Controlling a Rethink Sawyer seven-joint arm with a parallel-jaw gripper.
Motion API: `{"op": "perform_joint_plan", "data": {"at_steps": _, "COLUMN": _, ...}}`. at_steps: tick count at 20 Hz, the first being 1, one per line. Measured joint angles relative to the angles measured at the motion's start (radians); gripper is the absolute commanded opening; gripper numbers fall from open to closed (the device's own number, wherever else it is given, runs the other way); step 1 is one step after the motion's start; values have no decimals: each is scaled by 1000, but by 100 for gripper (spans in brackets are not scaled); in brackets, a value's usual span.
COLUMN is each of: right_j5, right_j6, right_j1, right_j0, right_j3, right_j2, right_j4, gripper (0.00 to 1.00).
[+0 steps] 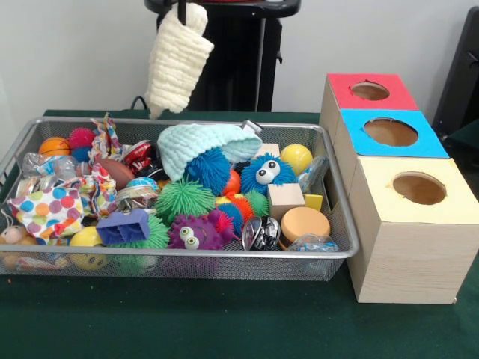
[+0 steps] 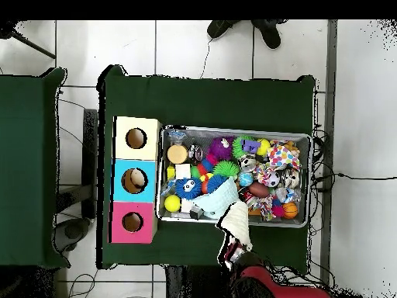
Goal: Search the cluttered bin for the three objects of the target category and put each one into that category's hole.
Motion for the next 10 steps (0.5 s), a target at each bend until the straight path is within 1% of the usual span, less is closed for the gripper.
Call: {"op": "perform_joint_plan", "data": {"at_steps": 10, "right_j5": 0, "right_j6": 0, "right_j1": 21, "right_j0": -88, "right_j3": 0, "right_j2": 49, "right_j4": -23, "gripper": 0}}
